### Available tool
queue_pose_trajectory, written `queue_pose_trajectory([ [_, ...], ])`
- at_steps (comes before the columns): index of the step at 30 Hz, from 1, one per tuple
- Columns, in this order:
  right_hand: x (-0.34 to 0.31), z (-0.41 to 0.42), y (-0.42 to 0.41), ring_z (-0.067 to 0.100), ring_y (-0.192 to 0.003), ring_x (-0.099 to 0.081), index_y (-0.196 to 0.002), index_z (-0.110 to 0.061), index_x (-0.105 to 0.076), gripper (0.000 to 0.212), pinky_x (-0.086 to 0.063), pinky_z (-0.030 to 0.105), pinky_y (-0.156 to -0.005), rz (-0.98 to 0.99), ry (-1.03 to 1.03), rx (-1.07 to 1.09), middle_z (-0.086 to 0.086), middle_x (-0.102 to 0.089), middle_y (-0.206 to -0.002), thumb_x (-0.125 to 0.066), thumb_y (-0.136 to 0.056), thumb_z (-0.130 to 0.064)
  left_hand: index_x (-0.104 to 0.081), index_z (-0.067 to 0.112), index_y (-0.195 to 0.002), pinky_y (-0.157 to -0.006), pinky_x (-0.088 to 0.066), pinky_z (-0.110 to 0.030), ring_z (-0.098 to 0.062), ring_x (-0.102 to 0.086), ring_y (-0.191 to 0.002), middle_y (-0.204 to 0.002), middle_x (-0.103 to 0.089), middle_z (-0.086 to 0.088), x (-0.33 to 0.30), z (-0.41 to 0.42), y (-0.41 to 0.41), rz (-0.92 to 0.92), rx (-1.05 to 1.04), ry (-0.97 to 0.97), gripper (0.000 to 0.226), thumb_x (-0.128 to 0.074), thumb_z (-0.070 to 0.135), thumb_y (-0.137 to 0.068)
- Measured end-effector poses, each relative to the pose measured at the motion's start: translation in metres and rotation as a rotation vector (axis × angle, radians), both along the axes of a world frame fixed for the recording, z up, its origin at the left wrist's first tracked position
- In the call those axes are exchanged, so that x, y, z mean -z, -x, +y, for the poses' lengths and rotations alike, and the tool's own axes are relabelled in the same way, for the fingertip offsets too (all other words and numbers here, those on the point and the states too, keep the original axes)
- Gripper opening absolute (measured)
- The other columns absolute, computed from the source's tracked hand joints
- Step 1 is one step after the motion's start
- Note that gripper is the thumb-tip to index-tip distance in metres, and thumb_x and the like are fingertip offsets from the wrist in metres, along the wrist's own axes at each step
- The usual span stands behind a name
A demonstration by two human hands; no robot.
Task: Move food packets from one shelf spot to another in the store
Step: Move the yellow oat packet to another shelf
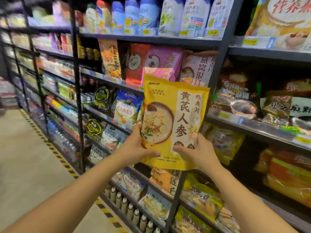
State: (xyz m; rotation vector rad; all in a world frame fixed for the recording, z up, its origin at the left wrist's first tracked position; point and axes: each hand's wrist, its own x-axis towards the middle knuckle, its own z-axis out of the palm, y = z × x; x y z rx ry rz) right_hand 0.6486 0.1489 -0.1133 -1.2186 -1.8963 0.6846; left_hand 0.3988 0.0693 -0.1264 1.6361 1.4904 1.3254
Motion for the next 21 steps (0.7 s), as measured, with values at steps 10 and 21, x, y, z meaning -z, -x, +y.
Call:
queue_pose_trajectory([
  [10, 0.004, 0.029, 0.118, -0.018, -0.092, -0.063, -0.102, -0.053, -0.054, 0.068, -0.052, 0.018, -0.076, 0.049, -0.031, -0.133, -0.037, -0.068, -0.100, -0.087, -0.047, -0.076, -0.030, 0.032, -0.133, -0.089, -0.057, -0.020, -0.005, -0.063, -0.116, -0.131, -0.058, 0.010, 0.002, 0.008, 0.107, -0.049, -0.111, -0.022, 0.099, -0.099, 0.023, -0.062],
  [21, 0.023, 0.049, 0.190, -0.003, -0.105, -0.066, -0.108, -0.045, -0.055, 0.069, -0.058, 0.033, -0.090, 0.106, -0.040, 0.029, -0.021, -0.071, -0.112, -0.087, -0.054, -0.072, -0.034, 0.051, -0.119, -0.099, -0.056, -0.030, -0.003, -0.063, -0.118, -0.130, -0.058, 0.013, 0.019, 0.080, 0.190, -0.005, 0.051, -0.071, 0.091, -0.100, 0.025, -0.062],
])
